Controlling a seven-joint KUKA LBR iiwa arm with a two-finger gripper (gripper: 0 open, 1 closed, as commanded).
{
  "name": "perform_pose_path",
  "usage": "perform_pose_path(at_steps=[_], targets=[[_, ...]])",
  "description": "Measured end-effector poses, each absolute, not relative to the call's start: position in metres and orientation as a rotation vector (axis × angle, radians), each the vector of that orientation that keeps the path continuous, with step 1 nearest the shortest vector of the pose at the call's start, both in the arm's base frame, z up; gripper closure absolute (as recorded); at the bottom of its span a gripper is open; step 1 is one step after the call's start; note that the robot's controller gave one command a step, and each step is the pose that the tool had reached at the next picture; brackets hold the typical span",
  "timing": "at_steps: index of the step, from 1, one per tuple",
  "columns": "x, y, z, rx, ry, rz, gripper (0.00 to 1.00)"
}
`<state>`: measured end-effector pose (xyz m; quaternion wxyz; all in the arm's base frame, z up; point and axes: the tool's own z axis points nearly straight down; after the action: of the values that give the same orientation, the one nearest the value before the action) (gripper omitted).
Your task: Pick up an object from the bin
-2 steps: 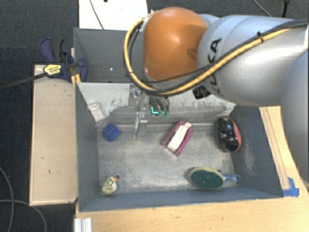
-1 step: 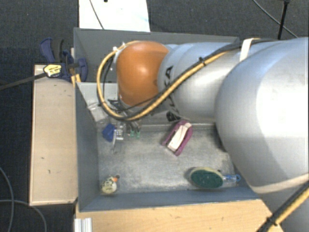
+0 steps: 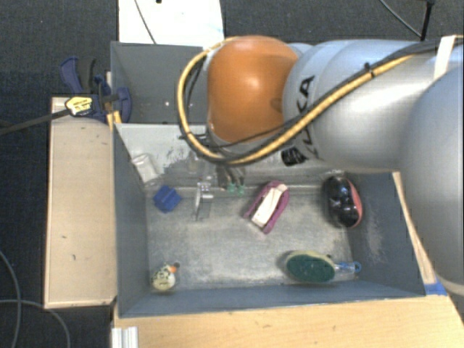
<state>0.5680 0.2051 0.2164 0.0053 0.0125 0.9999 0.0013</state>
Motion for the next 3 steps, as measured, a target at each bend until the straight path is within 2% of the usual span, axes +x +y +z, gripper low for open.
perform_pose_path(at_steps=[1,2,3], targets=[[0.522,0.174,0.169,-0.346,3.124,-0.001,0.00],[0.515,0.238,0.097,-0.947,2.999,0.004,0.00],[0.487,0.253,0.070,-1.060,2.954,0.000,0.00]])
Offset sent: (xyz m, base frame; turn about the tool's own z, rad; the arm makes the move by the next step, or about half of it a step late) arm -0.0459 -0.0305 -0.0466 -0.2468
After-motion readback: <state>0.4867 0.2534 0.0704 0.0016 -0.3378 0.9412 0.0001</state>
